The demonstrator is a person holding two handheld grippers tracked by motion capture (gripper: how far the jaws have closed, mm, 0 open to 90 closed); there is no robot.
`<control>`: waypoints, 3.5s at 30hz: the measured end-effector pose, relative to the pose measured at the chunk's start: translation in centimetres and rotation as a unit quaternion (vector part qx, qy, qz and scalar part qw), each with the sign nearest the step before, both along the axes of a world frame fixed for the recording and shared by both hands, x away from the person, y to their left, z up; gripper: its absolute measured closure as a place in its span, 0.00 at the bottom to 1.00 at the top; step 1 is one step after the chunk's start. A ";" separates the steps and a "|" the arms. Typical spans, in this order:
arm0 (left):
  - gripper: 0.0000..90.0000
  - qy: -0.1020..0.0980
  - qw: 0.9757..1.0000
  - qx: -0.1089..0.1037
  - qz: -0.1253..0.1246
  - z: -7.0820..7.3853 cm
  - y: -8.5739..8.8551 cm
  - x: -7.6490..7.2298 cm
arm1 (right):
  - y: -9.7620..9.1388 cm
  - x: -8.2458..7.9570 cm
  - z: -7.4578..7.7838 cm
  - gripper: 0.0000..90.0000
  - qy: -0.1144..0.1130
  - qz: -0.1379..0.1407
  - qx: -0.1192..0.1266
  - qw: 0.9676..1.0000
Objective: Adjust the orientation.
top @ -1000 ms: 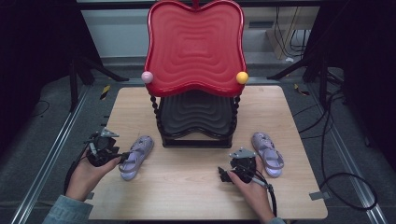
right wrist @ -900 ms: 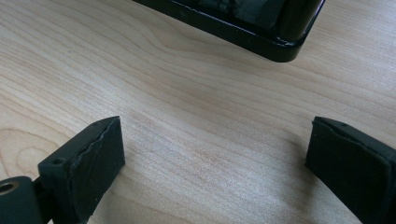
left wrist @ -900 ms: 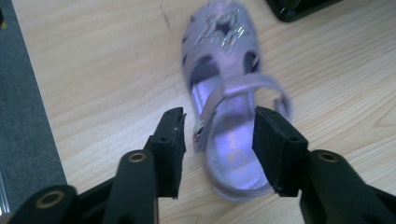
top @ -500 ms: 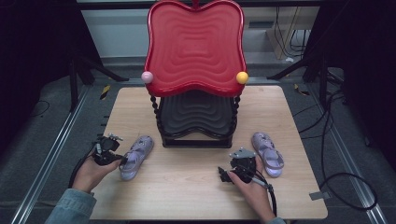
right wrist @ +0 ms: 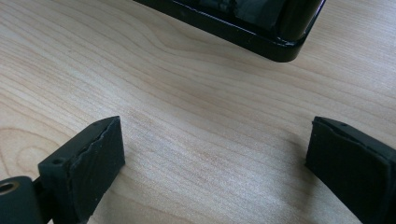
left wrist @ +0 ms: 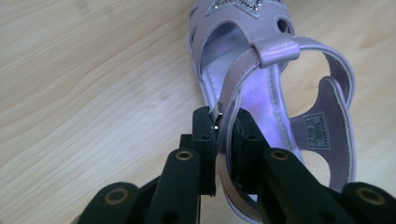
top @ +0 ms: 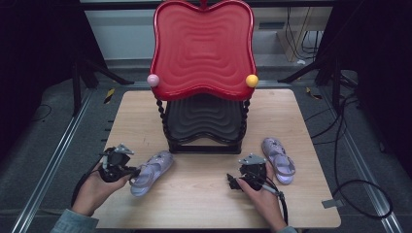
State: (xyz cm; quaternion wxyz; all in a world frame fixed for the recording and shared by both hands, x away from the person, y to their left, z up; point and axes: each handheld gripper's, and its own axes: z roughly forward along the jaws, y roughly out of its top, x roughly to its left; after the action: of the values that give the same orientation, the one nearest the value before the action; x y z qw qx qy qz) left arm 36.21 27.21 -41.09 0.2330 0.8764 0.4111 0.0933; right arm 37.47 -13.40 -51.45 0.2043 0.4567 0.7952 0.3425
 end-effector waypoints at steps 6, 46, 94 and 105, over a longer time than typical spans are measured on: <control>0.90 0.014 0.999 0.011 -0.029 -1.7 -2.5 0.6 | 0.0 0.0 0.0 0.05 0.000 0.001 0.000 1.000; 0.70 0.050 0.992 0.073 -0.085 -2.5 -7.8 -2.3 | 0.0 0.0 0.0 0.05 0.000 0.002 0.002 1.000; 0.96 0.046 0.979 -0.167 -0.108 1.0 -6.8 -0.6 | 0.0 0.0 0.0 0.05 0.000 0.002 0.001 1.000; 0.96 0.011 0.971 -0.219 -0.100 1.9 -8.7 0.2 | 0.0 0.0 0.0 0.05 0.000 0.002 0.002 1.000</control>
State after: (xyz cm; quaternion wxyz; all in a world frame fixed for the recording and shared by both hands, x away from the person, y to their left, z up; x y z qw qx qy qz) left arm 36.42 18.47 -39.22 0.4225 0.8416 0.3348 -0.0322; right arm 37.42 -13.42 -51.46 0.2025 0.4553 0.7958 0.3441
